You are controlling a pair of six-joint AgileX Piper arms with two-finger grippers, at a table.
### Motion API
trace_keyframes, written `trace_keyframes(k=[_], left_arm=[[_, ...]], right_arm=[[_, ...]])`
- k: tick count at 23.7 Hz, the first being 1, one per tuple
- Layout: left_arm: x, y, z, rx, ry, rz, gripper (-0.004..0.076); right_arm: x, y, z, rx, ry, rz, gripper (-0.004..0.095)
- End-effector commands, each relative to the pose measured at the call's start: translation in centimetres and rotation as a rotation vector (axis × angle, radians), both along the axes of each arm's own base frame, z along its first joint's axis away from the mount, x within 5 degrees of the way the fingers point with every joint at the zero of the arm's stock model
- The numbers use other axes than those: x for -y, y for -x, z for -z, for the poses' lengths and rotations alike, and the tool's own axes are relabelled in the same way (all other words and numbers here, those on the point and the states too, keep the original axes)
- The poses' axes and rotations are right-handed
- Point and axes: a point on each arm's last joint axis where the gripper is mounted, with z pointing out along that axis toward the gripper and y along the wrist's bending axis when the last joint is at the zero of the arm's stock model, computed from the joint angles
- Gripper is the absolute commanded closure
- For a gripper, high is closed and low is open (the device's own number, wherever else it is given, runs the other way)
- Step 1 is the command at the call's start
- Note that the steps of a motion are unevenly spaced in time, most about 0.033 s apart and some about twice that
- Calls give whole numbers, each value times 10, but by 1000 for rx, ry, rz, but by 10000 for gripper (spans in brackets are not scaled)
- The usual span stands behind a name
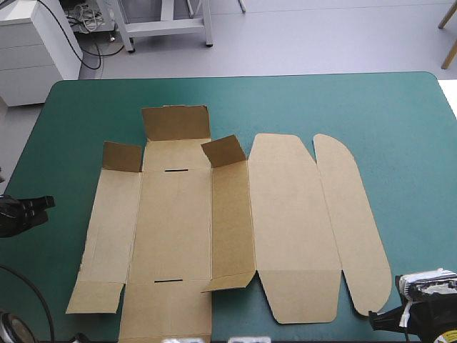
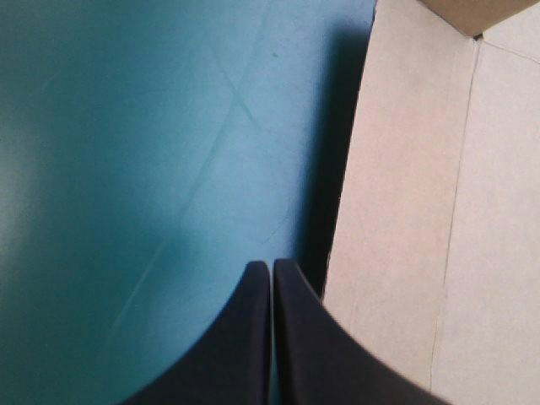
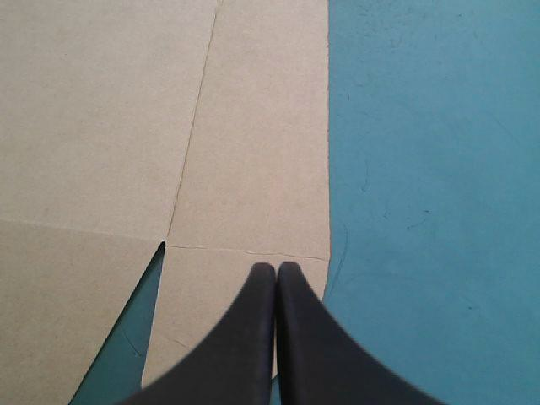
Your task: Fold the box
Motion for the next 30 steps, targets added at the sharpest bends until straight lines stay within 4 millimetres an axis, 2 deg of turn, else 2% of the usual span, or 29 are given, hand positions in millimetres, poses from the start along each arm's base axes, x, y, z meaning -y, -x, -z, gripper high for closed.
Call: trace_keyframes(k=[1, 3, 5, 9, 11, 12, 14, 19, 23, 30], left_arm=[[2, -2, -15, 70, -6, -8, 708], [2, -2, -15, 69, -5, -7, 656], [2, -2, -15, 69, -5, -7, 555], [2, -2, -15, 67, 2, -17, 258], [3, -2, -15, 64, 12, -17, 148], [3, -1, -15, 64, 13, -15, 121], [3, -1, -13, 60, 16, -16, 99], [-1, -4, -8, 46, 31, -48, 102], [-1, -4, 19, -53, 102, 6, 104], [12, 9, 53, -129, 156, 90, 104]], right_arm=[[1, -3, -12, 76, 3, 4, 930], [1, -3, -12, 76, 3, 4, 930], [1, -3, -12, 76, 3, 4, 929], [1, -3, -12, 76, 3, 4, 929], [1, -3, -12, 76, 3, 4, 929], [1, -3, -12, 76, 3, 4, 930], [1, -3, -12, 76, 3, 4, 930], [1, -3, -12, 76, 3, 4, 930], [1, -3, -12, 76, 3, 4, 929], [1, -3, -12, 76, 3, 4, 929]])
